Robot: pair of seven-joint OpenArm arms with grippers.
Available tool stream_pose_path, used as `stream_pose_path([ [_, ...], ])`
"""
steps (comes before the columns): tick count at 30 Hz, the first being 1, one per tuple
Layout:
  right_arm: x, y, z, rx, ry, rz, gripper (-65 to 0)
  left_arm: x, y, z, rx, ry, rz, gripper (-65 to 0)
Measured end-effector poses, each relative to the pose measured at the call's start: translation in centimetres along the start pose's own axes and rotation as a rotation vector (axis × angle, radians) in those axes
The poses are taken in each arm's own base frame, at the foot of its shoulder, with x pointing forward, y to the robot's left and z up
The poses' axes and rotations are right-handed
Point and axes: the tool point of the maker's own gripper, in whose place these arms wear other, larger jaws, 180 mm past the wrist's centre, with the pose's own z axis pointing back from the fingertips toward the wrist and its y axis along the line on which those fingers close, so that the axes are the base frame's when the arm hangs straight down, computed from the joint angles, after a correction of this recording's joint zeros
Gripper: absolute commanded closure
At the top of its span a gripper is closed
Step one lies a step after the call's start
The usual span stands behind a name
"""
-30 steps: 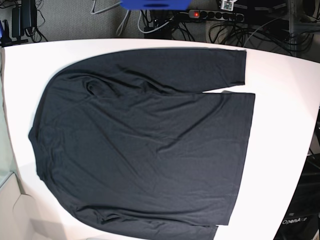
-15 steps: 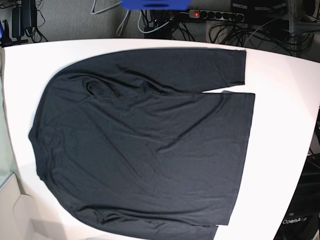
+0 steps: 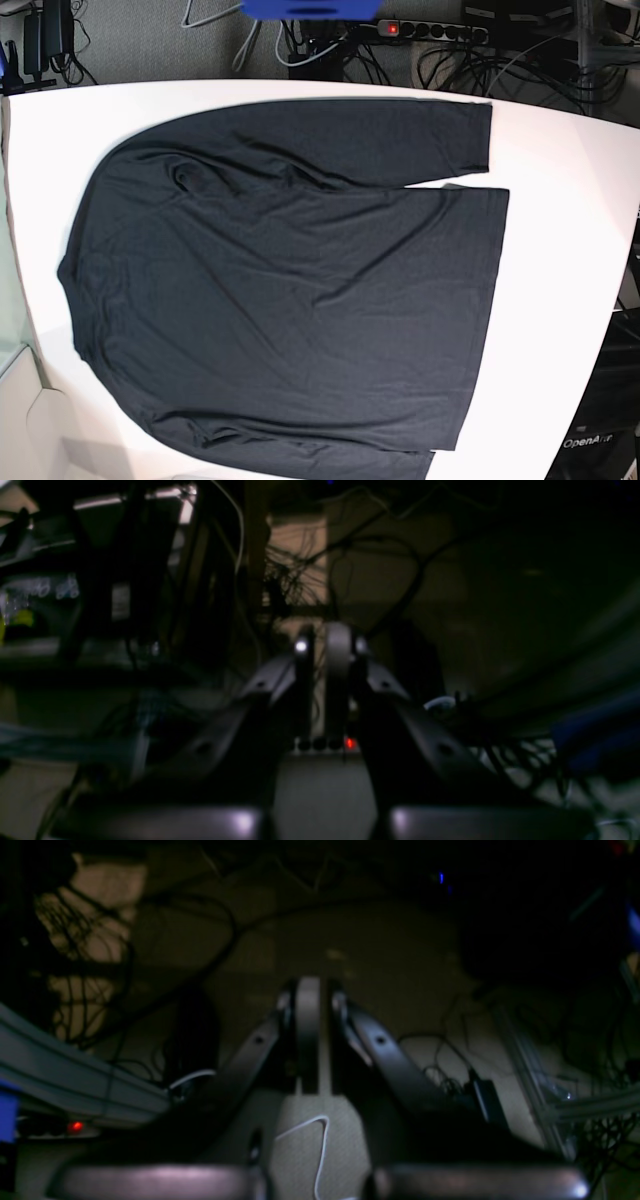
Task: Fold the T-shirt properly
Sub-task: 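Move both grippers down to the dark grey shirt's edge beneath them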
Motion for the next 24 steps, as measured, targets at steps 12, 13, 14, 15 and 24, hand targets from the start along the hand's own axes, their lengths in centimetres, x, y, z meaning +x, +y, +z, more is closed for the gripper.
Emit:
stream_pose_path([
  [12, 9.9, 0.7, -4.4, 0.017, -0.009, -0.065, -5.7, 8.9, -0.3, -3.7, -0.03, -0.037, 0.006, -4.3],
  [13, 10.5, 0.9, -5.0, 0.024, 0.0, -0.068, -5.7, 10.0, 0.3, -4.2, -0.014, -0.047, 0.0, -4.3],
  [14, 11.2, 1.0, -5.6, 0.032, 0.004, -0.069, -5.7, 11.0, 0.9, -4.6, 0.005, -0.055, 0.006, -4.3],
  [15, 11.7, 1.1, -6.2, 0.036, 0.011, -0.069, -5.7, 11.7, 1.4, -5.0, 0.022, -0.05, 0.017, -4.3],
  [24, 14.9, 2.2, -9.9, 0.073, 0.074, -0.074, -5.9, 13.8, 4.4, -7.4, 0.099, 0.068, 0.108, -4.4],
])
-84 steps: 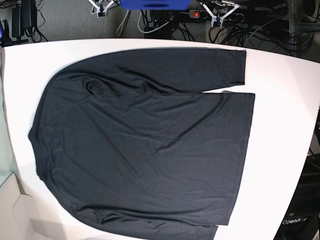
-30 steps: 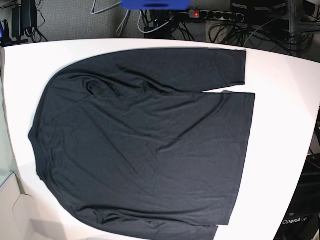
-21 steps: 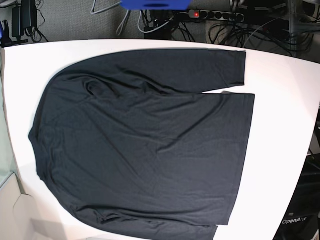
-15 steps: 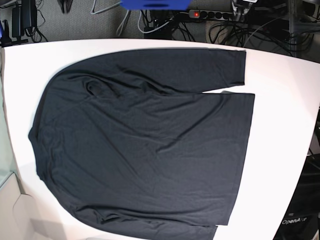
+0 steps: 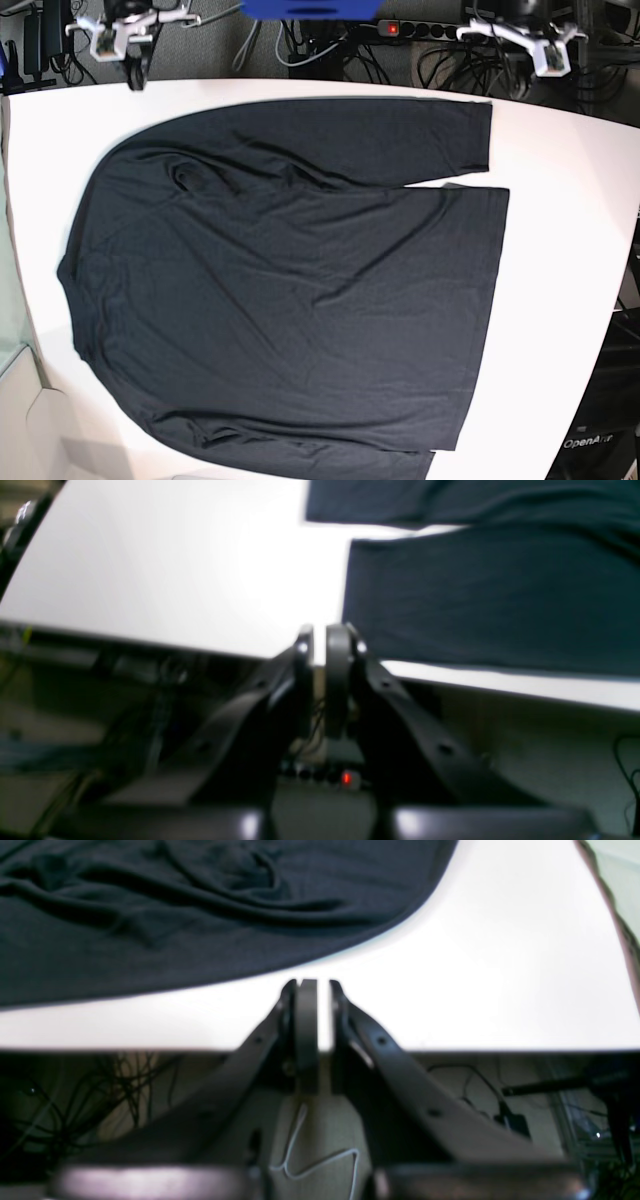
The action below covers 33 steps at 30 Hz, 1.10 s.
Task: Fold the T-shirt properly
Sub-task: 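Move both grippers down to the dark grey shirt's edge beneath them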
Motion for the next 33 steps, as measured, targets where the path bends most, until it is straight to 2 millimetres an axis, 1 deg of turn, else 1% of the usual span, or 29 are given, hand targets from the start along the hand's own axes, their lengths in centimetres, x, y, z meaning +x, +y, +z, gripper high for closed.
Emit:
stream_pose_path([
  [2, 0.3, 0.3, -0.6, 0.005, 0.011, -0.004, -5.9, -0.3, 0.3, -0.5, 0.008, 0.032, 0.019, -6.3],
  [4, 0.1, 0.4, -1.1, 0.006, 0.032, -0.008, -5.9, -0.8, 0.4, -0.7, 0.012, 0.063, 0.042, -12.5],
  [5, 0.3, 0.4, -1.3, 0.006, 0.028, -0.008, -5.9, -0.6, 0.5, -0.9, 0.013, 0.058, 0.052, -15.7],
  [7, 0.4, 0.4, -1.4, 0.006, 0.025, -0.007, -6.0, -0.3, -0.4, -0.8, -0.039, 0.046, 0.063, -21.0],
  [8, 0.3, 0.4, -1.4, 0.006, 0.028, -0.007, -6.7, -0.2, -1.0, -0.8, -0.07, 0.045, 0.07, -22.6],
  [9, 0.3, 0.4, -1.4, 0.006, 0.03, -0.006, -8.8, -0.3, -1.5, -0.7, -0.091, 0.048, 0.078, -23.8],
  [10, 0.5, 0.4, -1.6, 0.006, 0.023, -0.006, -11.0, -0.2, -1.9, -0.8, -0.109, 0.044, 0.08, -24.0],
  [12, 0.7, 0.3, -1.8, 0.009, 0.014, -0.002, -15.0, -0.2, -1.9, -0.7, -0.109, 0.045, 0.081, -24.0],
  [15, 0.8, 0.5, -1.9, 0.034, 0.014, 0.004, -17.8, -0.4, -1.8, -0.9, -0.096, 0.047, 0.089, -24.0],
  [18, 1.3, 1.9, -2.2, 0.109, -0.004, -0.006, -17.7, -0.1, -2.1, -1.2, -0.101, 0.032, 0.101, -24.0],
  [19, 1.4, 2.1, -2.3, 0.118, -0.007, -0.008, -17.7, -0.4, -2.0, -1.2, -0.099, 0.04, 0.101, -24.0],
  [21, 1.3, 2.0, -2.4, 0.113, -0.005, -0.009, -17.7, -1.4, -1.8, -1.4, -0.088, 0.068, 0.104, -24.0],
  [24, 1.4, 2.0, -2.5, 0.112, -0.009, -0.009, -17.7, -1.1, -1.6, -2.0, -0.084, 0.05, 0.107, -24.1],
  [27, 0.6, 2.0, -2.6, 0.112, 0.038, -0.007, -17.7, -2.5, -1.3, -2.1, -0.075, 0.086, 0.111, -24.2],
  [30, 0.9, 2.1, -3.5, 0.11, 0.041, -0.008, -17.7, -3.8, -0.8, -2.4, -0.054, 0.115, 0.117, -24.3],
  [33, 0.5, 2.1, -3.5, 0.11, 0.069, -0.007, -17.7, -3.8, -0.9, -2.7, -0.056, 0.113, 0.12, -24.3],
])
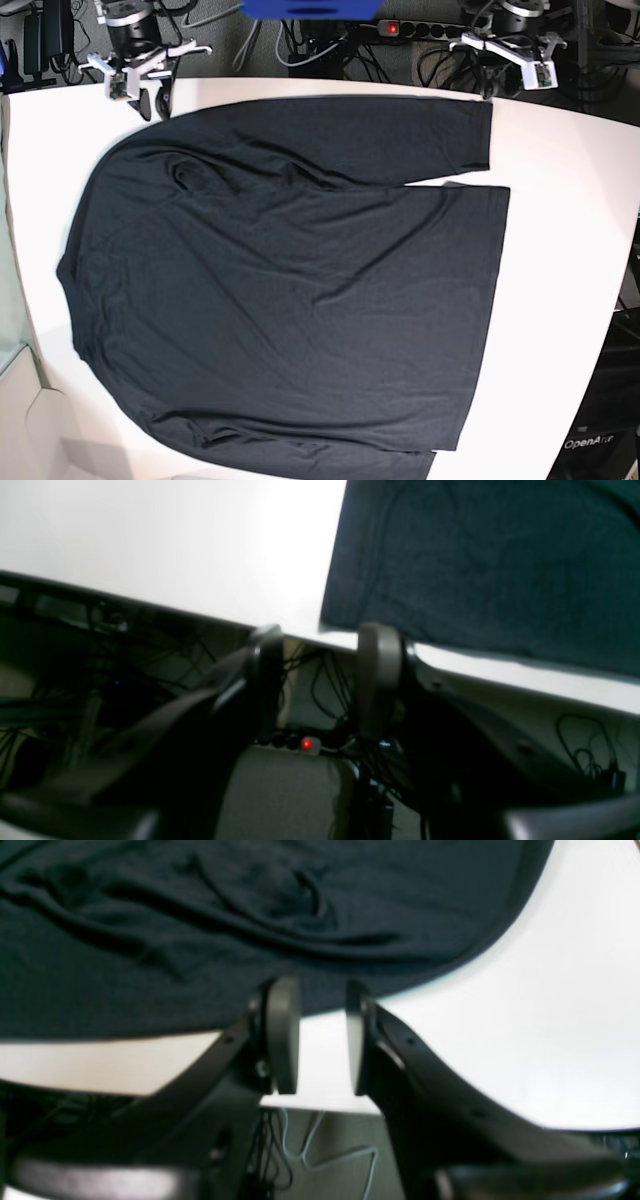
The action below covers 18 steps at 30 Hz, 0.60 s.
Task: Fold the T-shirt properly
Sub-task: 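Move both grippers down to the dark grey shirt's edge beneath them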
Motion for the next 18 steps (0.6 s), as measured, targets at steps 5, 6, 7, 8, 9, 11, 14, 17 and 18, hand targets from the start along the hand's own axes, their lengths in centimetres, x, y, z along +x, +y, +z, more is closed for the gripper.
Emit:
stream_pose_path([
  [5, 0.2, 0.0, -0.2, 0.0, -0.008, 0.0, -17.7, -0.2, 0.1, -0.3, 0.002, 0.001, 0.002, -26.2],
  [6, 0.2, 0.0, -0.1, 0.0, -0.006, 0.0, -17.7, -0.2, 0.2, -0.3, 0.005, 0.003, 0.003, -28.2],
  [7, 0.2, 0.0, -0.1, 0.0, -0.006, 0.001, -17.7, 0.1, 0.1, -0.5, 0.004, -0.004, 0.004, -31.2],
  [8, 0.2, 0.0, -0.1, 0.0, -0.006, 0.001, -17.7, 0.4, 0.0, -0.8, 0.003, -0.013, 0.005, -33.5],
  [9, 0.2, 0.0, -0.1, 0.0, -0.007, 0.0, -17.7, 0.7, -0.1, -1.0, 0.003, -0.027, 0.011, -35.7],
  [11, 0.2, 0.0, -0.1, 0.0, -0.006, 0.0, -17.7, 0.9, -0.4, -1.3, 0.004, -0.037, 0.028, -38.2],
  [14, 0.3, 0.0, -0.2, 0.0, -0.009, 0.001, -17.7, 0.6, -0.5, -1.3, 0.0, -0.03, 0.031, -38.1],
  [17, 0.2, 0.0, -0.2, 0.0, -0.007, 0.001, -17.7, 0.3, -0.4, -1.4, 0.005, -0.013, 0.034, -38.1],
  [18, 0.2, 0.0, -0.2, 0.0, -0.007, 0.001, -17.7, 0.2, -0.6, -1.8, 0.0, 0.007, 0.035, -38.1],
])
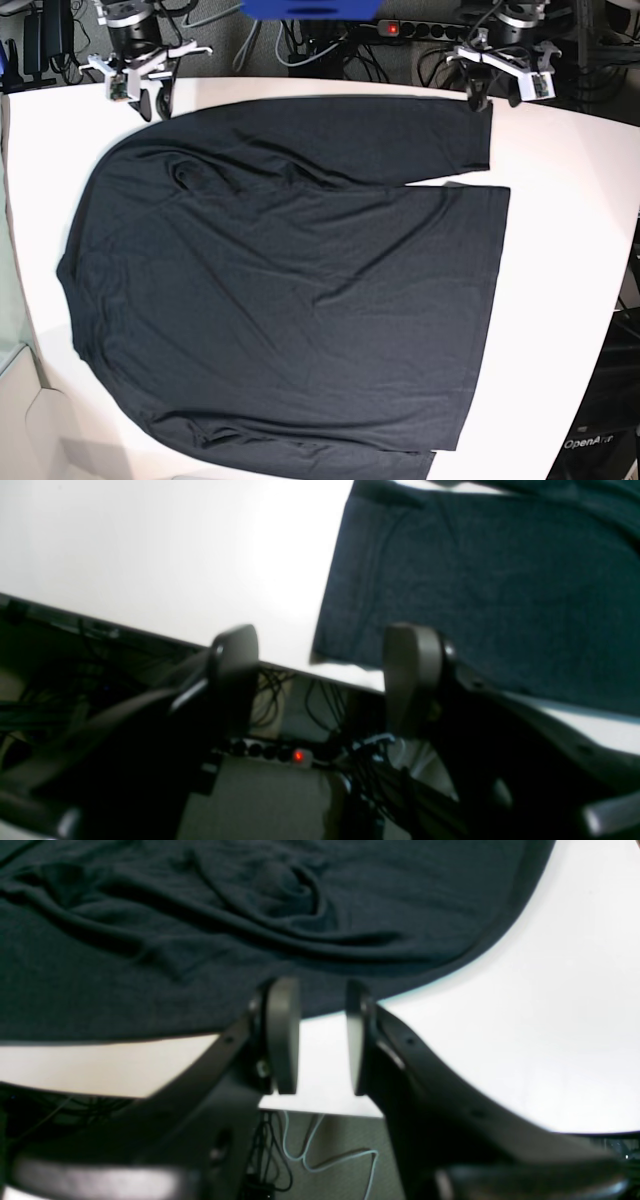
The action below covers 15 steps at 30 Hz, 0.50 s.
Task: Fold the T-shirt properly
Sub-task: 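Move both grippers down to the dark grey shirt's edge beneath them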
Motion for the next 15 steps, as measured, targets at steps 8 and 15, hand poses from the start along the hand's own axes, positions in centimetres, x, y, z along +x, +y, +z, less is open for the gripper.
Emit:
stream_pose_path([
  [8, 0.0, 0.0, 0.0, 0.0, -0.002, 0.0, -17.7, 0.3, 0.1, -1.8, 0.002, -0.006, 0.008, -38.1],
  [15, 0.0, 0.0, 0.0, 0.0, 0.0, 0.0, -17.7, 0.3, 0.1, -1.8, 0.001, -0.007, 0.008, -37.9],
])
